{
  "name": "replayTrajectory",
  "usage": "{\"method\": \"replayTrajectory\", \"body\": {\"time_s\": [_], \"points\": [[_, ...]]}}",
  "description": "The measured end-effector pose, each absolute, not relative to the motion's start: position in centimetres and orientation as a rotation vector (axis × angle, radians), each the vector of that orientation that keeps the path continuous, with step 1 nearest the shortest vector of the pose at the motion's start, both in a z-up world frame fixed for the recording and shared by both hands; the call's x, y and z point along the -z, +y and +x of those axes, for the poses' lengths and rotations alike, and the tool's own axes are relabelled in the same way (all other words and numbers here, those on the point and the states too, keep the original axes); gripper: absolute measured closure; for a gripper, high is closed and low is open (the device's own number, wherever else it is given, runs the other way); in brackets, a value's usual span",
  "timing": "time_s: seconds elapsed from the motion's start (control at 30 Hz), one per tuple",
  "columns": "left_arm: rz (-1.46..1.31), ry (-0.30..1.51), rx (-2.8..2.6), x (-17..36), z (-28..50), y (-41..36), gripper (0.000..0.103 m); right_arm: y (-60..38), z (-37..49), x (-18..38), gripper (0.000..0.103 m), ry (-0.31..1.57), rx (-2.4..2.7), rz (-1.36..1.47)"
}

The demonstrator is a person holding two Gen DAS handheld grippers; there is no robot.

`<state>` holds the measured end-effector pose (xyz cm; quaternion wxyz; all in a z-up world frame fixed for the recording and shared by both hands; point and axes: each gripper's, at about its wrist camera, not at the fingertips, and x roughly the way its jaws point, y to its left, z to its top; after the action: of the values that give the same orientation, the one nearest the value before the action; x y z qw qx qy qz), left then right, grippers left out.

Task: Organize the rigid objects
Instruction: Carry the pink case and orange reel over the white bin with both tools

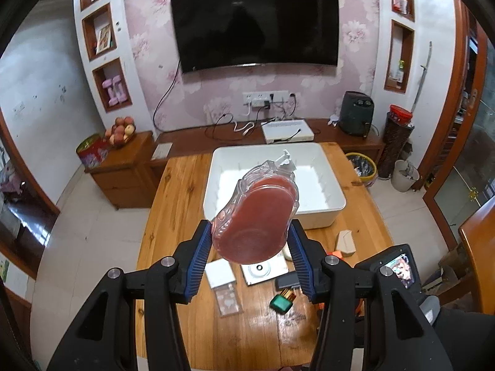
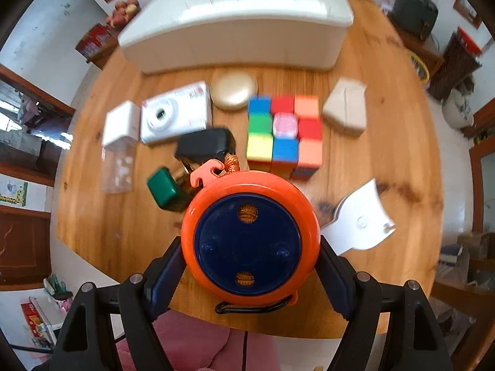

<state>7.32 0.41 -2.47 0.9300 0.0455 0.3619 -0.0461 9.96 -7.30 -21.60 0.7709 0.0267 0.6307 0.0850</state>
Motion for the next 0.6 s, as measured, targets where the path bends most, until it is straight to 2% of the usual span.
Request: {"method": "replayTrajectory", "body": {"time_s": [0.33, 0.6], "points": [[0.120, 0.689, 0.164, 1.1, 9.9, -0.4, 0.049, -8.1, 13.6, 14.4, 0.022, 1.145, -0.208, 0.068], [0.136, 0.664, 0.194, 0.2, 14.1, 0.1, 0.049, -8.2, 17.3, 11.1, 0.022, 0.969, -0.209, 0.100]]}}
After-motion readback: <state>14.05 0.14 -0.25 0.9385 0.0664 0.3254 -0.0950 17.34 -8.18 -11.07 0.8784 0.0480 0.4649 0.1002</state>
